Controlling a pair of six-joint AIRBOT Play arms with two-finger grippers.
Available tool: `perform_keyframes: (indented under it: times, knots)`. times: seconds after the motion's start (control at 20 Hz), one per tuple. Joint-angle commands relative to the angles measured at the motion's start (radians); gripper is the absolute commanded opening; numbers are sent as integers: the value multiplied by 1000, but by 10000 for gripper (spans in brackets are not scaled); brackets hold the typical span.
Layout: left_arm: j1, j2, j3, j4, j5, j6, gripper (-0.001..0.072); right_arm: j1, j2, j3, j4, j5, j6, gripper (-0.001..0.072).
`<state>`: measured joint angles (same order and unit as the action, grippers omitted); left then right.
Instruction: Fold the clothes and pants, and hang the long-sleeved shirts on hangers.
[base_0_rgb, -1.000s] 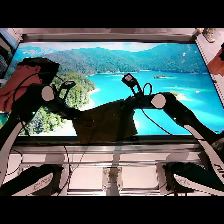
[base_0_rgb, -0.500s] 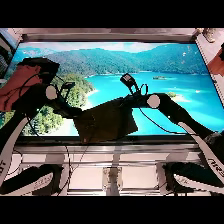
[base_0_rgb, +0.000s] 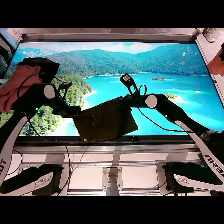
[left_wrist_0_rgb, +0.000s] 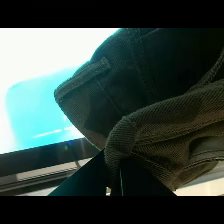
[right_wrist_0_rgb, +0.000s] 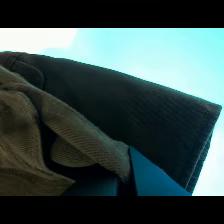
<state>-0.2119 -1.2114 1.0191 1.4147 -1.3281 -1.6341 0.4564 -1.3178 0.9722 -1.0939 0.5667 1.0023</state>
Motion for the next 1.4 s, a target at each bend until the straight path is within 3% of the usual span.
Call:
perform_keyframes:
  times: [0.0, 0.55, 0.6, 0.7, 0.75, 0.85, 1.0, 1.2, 1.35]
  knots:
    - [2, -6, -6, 444, 0, -12, 42, -1, -7, 0, 2, -10, 0, 21]
    - [16, -58, -21, 507, 23, -36, 42, -1, -30, 0, 19, -12, -28, 30]
    - [16, -58, -21, 512, 23, -37, 42, -1, -30, 0, 18, -14, -28, 89]
    - [16, -58, -21, 520, 23, -43, 45, -1, -30, 2, 18, -22, -28, 299]
    - [16, -58, -21, 523, 23, -43, 53, -1, -29, 6, 17, -23, -28, 351]
    - [16, -54, -21, 550, 22, -43, 185, -2, -29, 35, 13, -16, -28, 432]
    - [16, -34, -21, 583, 25, -42, 359, -2, -29, 122, -10, 34, -27, 452]
    - [13, 20, -20, 582, 55, -21, 382, -2, -29, 222, 3, 152, -14, 452]
    - [12, 96, -20, 574, 94, 3, 409, -2, -34, 233, 24, 250, 63, 454]
